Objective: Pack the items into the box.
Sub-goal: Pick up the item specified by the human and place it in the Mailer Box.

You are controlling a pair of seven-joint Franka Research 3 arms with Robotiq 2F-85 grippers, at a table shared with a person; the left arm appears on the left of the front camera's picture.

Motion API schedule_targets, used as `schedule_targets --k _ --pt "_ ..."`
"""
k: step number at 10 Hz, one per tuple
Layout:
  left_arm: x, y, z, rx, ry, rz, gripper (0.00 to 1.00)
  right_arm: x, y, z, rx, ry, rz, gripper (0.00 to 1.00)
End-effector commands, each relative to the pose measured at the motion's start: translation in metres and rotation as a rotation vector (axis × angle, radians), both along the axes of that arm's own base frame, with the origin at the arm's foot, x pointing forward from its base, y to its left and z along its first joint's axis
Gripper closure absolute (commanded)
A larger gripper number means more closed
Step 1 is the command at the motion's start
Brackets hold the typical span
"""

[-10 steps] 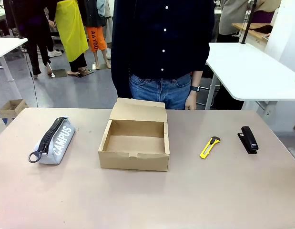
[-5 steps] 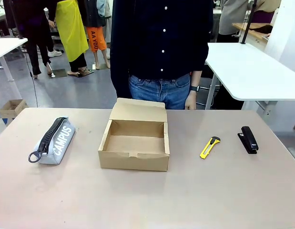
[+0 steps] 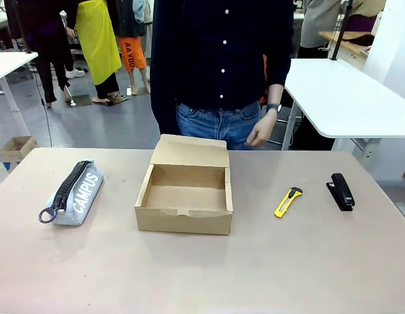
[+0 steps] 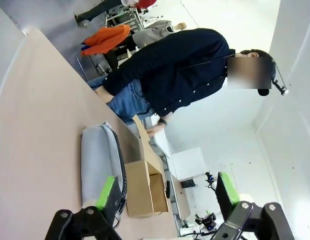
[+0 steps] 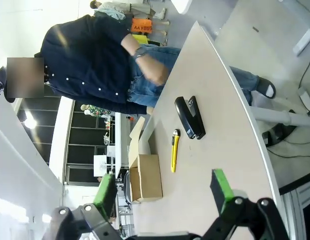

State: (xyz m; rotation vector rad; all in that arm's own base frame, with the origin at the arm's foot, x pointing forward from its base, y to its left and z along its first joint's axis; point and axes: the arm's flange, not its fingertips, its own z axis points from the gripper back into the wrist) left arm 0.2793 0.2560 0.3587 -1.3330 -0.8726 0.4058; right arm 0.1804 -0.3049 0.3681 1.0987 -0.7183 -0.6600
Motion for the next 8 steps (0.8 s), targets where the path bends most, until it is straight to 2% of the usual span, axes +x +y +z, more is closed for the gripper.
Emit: schedule_targets --k 1,8 --pt "-0.0066 0.0101 0.0072 -0.025 -0.024 0.023 0.0 -0.0032 0.0016 0.0081 -0.017 -0.027 -0.004 0.0" --pt "-0.0066 0.0101 0.0072 -0.025 -0.024 0.023 0.0 -0.0032 0.0016 0.0081 -0.017 -0.027 -0.004 0.0"
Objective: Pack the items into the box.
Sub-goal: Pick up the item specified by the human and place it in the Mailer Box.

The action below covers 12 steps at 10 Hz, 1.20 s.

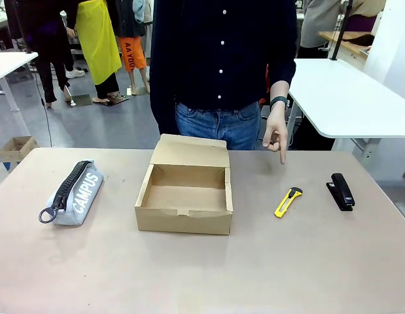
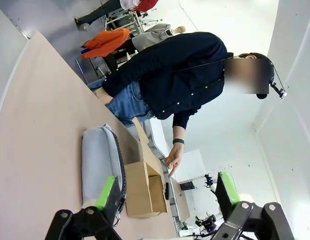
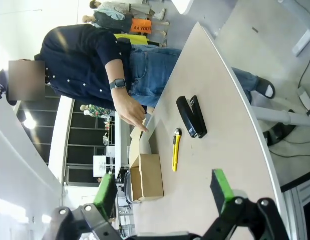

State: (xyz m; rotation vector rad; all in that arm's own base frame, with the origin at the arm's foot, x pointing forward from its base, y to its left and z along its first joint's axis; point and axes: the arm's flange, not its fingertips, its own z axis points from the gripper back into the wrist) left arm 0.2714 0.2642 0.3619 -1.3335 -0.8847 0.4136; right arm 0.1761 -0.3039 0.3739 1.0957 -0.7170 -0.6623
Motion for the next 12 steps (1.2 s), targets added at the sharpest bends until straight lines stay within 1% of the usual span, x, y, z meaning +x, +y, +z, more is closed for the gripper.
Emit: schedule_targets --k 1,4,5,6,7,8,10,11,12 --pt "0.001 0.002 0.004 -0.021 -0.019 0.012 0.0 0.001 0.001 0.002 -0.016 -0.031 -0.002 0.0" --pt "0.001 0.002 0.004 -0.021 -0.019 0.012 0.0 0.001 0.001 0.002 -0.016 -0.031 -0.002 0.0" --pt "0.001 0.002 0.004 -0.021 -0.019 0.012 0.0 0.0 0.001 0.001 -0.002 0.005 0.001 0.0" --pt "0.001 0.002 0.004 -0.021 -0.019 0.012 0.0 0.014 0.02 0.017 -0.074 0.024 0.041 0.0" --pt "0.001 0.002 0.004 -0.021 -0.019 0.012 0.0 0.031 0.046 0.037 -0.178 0.087 0.068 0.0" --pt "0.001 0.002 0.004 -0.021 -0.019 0.012 0.0 0.049 0.08 0.06 -0.271 0.153 0.121 0.0" --pt "0.001 0.002 0.004 -0.021 -0.019 0.012 0.0 0.087 0.144 0.091 -0.427 0.257 0.251 0.0" --pt "0.001 0.002 0.004 -0.021 -0.019 0.012 0.0 0.108 0.18 0.105 -0.541 0.268 0.291 0.0" --pt "0.001 0.002 0.004 -0.021 -0.019 0.012 0.0 0.132 0.224 0.117 -0.633 0.29 0.365 0.0"
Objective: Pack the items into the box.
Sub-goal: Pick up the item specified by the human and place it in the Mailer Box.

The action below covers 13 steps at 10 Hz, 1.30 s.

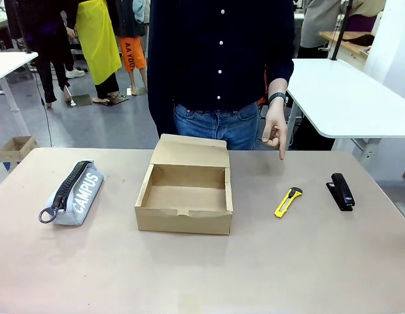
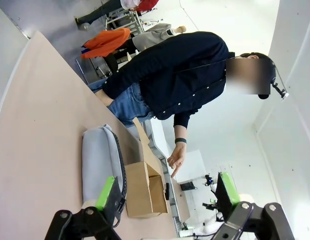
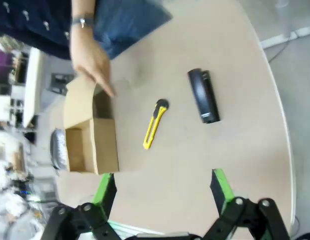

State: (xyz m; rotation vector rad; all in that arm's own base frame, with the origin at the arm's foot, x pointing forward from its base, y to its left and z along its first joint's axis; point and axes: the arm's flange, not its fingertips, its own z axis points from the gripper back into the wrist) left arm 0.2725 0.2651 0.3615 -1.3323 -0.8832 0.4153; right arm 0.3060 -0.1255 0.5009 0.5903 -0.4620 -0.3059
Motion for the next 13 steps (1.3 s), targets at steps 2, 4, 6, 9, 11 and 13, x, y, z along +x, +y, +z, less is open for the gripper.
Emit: schedule_targets --k 2,4,6,9,11,13 --pt "0.0 0.001 0.004 -0.022 -0.022 0.011 0.0 0.034 0.113 0.004 -0.242 0.134 0.137 0.0" --pt "0.0 0.001 0.004 -0.022 -0.022 0.011 0.0 0.06 0.176 0.006 -0.386 0.223 0.148 0.0" --pt "0.0 0.001 0.004 -0.022 -0.022 0.011 0.0 0.087 0.223 0.0 -0.495 0.282 0.076 0.0" --pt "0.0 0.001 0.004 -0.022 -0.022 0.011 0.0 0.105 0.265 -0.009 -0.571 0.388 -0.079 0.0" --pt "0.0 0.001 0.004 -0.022 -0.022 0.011 0.0 0.108 0.272 -0.009 -0.566 0.446 -0.144 0.0" --pt "0.0 0.001 0.004 -0.022 -0.022 0.011 0.0 0.106 0.274 -0.01 -0.462 0.473 -0.204 0.0"
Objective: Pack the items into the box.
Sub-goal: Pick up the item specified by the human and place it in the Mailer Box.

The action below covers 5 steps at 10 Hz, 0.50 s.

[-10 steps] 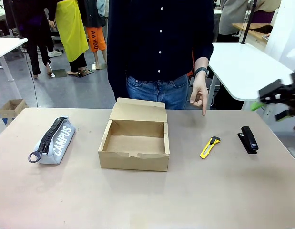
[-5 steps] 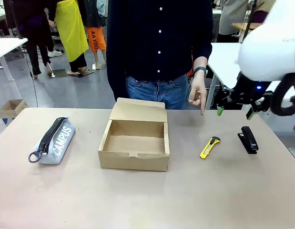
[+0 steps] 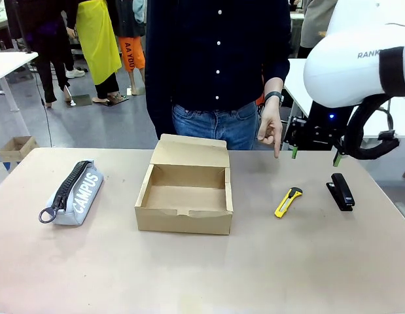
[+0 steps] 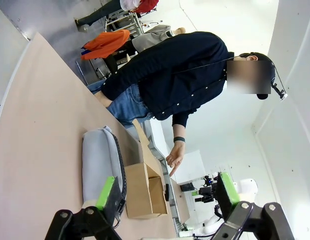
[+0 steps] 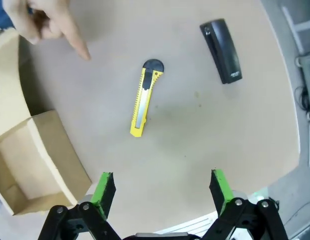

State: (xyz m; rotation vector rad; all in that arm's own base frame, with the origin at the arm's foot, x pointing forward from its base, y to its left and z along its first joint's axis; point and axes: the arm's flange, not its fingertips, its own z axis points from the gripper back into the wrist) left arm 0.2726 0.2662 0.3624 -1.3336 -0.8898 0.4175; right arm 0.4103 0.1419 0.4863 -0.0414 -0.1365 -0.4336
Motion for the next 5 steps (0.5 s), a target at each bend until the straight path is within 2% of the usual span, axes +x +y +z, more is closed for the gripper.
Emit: schedule_targets --k 1,2,3,4,5 --pt "0.0 0.0 0.003 -0.02 -0.017 0.006 0.0 0.004 0.009 0.003 0.103 -0.043 -0.146 0.0" --pt "0.0 0.0 0.003 -0.02 -0.017 0.006 0.0 0.008 0.014 0.0 0.15 -0.103 -0.217 0.0" --pt "0.0 0.0 0.003 -0.02 -0.017 0.006 0.0 0.008 0.016 -0.002 0.145 -0.125 -0.216 0.0" --pt "0.0 0.0 0.003 -0.02 -0.017 0.006 0.0 0.011 0.016 -0.004 0.134 -0.127 -0.214 0.0" --pt "0.0 0.0 0.003 -0.02 -0.017 0.006 0.0 0.006 0.007 0.006 0.122 -0.062 -0.178 0.0"
